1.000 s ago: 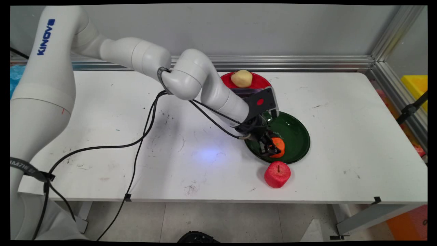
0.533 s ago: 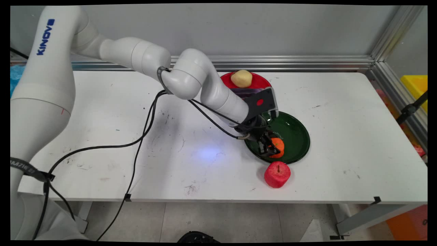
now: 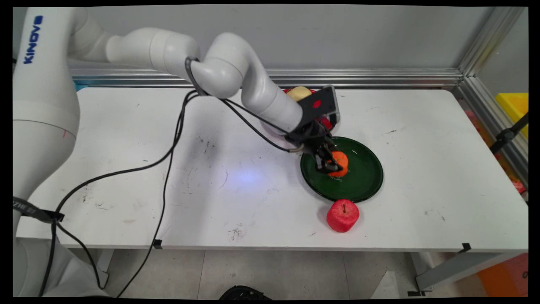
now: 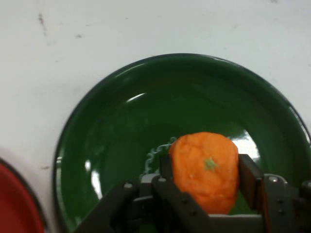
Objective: Place the picked object on the red plate
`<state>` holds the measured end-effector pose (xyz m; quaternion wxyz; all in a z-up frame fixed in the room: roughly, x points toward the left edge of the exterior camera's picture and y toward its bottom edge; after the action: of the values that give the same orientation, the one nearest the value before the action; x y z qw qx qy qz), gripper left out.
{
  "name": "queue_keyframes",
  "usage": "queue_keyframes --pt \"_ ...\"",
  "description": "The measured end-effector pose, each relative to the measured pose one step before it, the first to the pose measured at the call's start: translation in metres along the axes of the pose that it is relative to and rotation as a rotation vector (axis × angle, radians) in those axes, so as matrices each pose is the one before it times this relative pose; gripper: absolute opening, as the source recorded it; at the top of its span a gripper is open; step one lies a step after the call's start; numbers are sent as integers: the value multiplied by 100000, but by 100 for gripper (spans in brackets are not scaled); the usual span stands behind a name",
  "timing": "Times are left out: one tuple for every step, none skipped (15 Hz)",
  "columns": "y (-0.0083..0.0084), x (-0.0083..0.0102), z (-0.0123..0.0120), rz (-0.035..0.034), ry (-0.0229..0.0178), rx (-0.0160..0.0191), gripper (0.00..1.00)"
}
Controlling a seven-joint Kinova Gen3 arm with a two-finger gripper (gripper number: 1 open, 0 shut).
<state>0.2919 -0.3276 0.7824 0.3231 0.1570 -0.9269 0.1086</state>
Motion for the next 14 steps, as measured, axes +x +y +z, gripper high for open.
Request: queue_keyframes --pt "-599 -26 -634 769 -231 596 0" --pt "-655 -151 -594 529 -453 655 0" --pt "-561 -221 -494 174 -388 698 0" --pt "-385 -148 -289 68 -268 507 0" --pt "-578 -234 -390 -6 -327 776 0" --pt "-679 -331 -379 -359 -400 998 0" --pt "-765 -424 -332 -635 -418 1141 0" --pt "-546 -297 -206 -522 -167 856 0" --pt "-534 -273 -153 -511 -132 855 0" --pt "-526 -260 -94 -490 -55 789 0" --pt "-421 -225 -61 -404 -62 637 0" --pt "-623 -335 -75 -614 9 875 0" --pt "-783 -457 -23 -748 28 951 0" --pt "-620 -389 30 -526 53 611 0"
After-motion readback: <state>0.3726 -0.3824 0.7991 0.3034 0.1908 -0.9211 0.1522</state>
